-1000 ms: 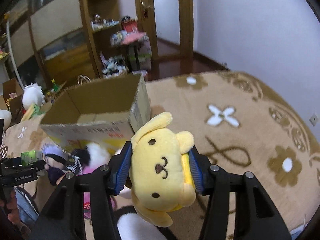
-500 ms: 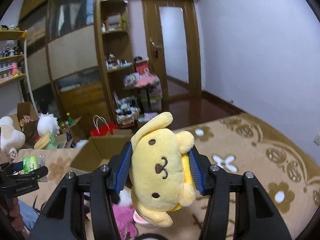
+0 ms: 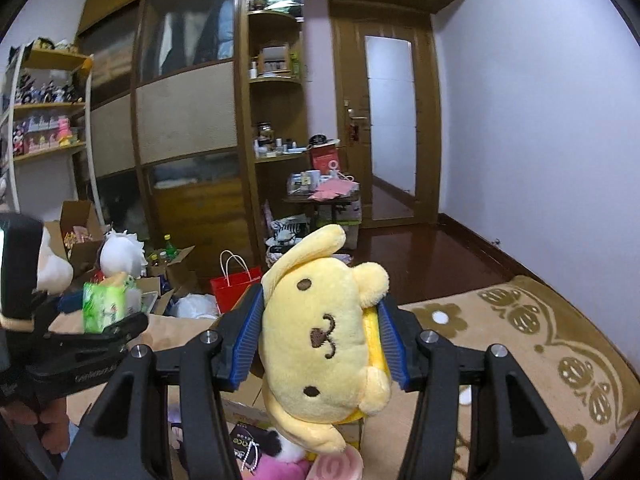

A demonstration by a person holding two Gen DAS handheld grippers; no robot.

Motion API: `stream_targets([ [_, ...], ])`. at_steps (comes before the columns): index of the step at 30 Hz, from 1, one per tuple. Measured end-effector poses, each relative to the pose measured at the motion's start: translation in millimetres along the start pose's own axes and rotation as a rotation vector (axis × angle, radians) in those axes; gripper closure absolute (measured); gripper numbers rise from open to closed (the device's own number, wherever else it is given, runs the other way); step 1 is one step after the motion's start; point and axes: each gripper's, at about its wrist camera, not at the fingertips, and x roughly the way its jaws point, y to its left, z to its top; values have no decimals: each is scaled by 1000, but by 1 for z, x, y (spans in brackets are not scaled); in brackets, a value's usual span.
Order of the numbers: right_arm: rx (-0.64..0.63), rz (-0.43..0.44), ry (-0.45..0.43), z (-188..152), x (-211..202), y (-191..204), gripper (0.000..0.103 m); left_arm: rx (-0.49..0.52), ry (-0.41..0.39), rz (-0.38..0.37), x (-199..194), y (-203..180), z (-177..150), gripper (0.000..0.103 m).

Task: Organize soft objects
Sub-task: 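Lift the yellow plush dog with the right tool while the left tool lifts the green tissue pack, then drop the plush dog and tissue pack into the box, opening both tools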

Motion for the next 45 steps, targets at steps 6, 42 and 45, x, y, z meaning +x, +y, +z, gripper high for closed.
stream_targets([
  [6,-24,23,3,7,26,6,45,16,-36,-2,16,-5,21,25],
  [42,58,64,263,-59,112,-21,30,27,185,-133,118,-36,-28,12],
  [45,69,65,256,-57,105,-22,14,33,183,-131,114,-35,-27,10],
])
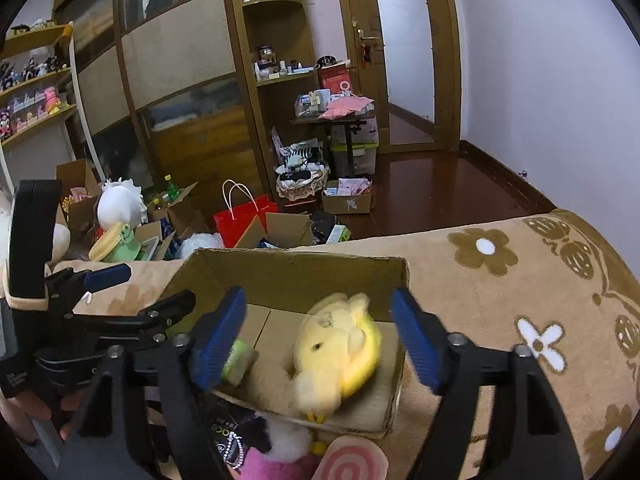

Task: Organize soft objects
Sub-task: 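Drop the plush dog and tissue pack into the box, opening both tools, then grasp the pink swirl cushion with the right tool while the left tool grasps the white-haired doll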

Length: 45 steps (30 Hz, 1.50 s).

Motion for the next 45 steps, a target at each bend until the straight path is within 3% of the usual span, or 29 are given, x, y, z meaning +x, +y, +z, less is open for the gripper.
stream_targets([
  [4,3,-11,-20,0,-13,2,0,-10,1,-13,-8,3,-1,3],
  [12,-44,-58,-24,1,-39,12,0,8,-8,24,-37,9,-8,1],
  [20,-31,-72,-3,-13,-55,11,0,-1,80,44,-44,22,-25,1],
  [45,60,-81,190,-76,-10,-7,0,-68,447,15,43,27,-75,1],
])
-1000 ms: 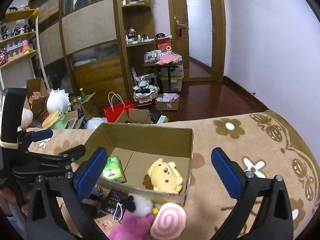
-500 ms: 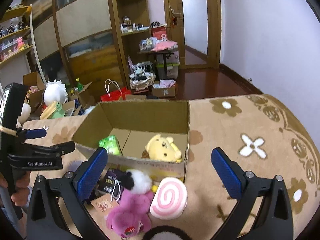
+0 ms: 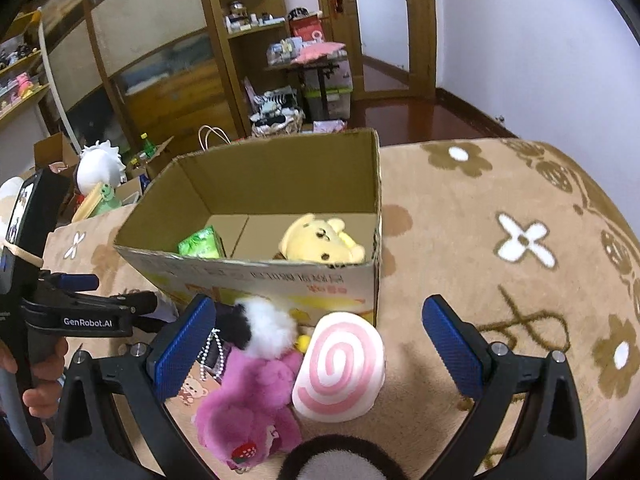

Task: Organize soft objects
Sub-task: 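Grasp the pink swirl cushion with the right tool while the left tool grasps the white-haired doll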

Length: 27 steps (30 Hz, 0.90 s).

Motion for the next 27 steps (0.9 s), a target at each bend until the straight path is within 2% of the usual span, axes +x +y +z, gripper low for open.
stream_targets([
  [12,75,-6,103,-14,33,-13,0,-27,107,10,34,3,0,1],
  [17,55,-68,122,-17,41,-15,17,-30,138,18,44,3,-2,1],
  [20,48,-63,144,-20,47,-13,29,-27,161,21,51,3,-1,5],
  [23,43,-63,164,-22,51,-13,39,-25,188,4,58,2,-1,15],
  [27,29,-56,176,-23,54,-12,48,-22,196,-27,60,0,-2,31],
])
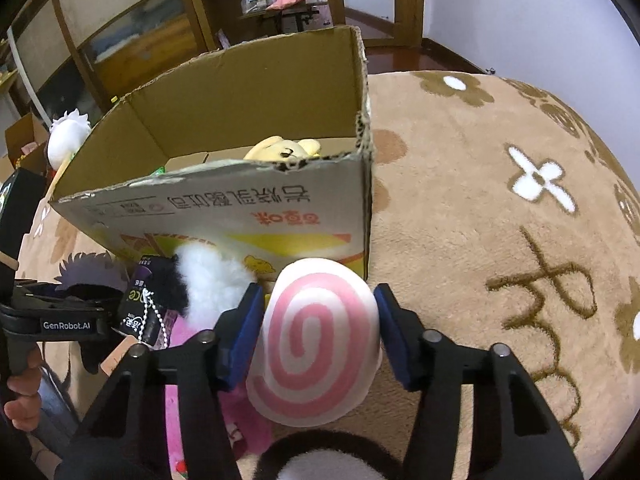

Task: Organize soft objects
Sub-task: 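Grasp the pink swirl cushion with the right tool while the left tool grasps the white-haired doll, then lift the swirl cushion with the right tool while the left tool lifts the doll over the box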

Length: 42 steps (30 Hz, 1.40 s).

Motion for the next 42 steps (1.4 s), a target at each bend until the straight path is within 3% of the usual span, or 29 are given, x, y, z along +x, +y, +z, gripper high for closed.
stream_targets([
  [6,0,6,-1,1,-1,-1,57,45,-19,2,-4,-9,-7,49],
  [17,11,14,-45,1,-20,-3,65,45,-99,58,-25,-16,-24,51],
  [30,3,21,-139,5,-62,-1,67,9,-292,67,-76,-2,-48,52],
  [42,-8,41,-324,18,-115,6,67,46,-677,68,-153,-3,-68,52],
])
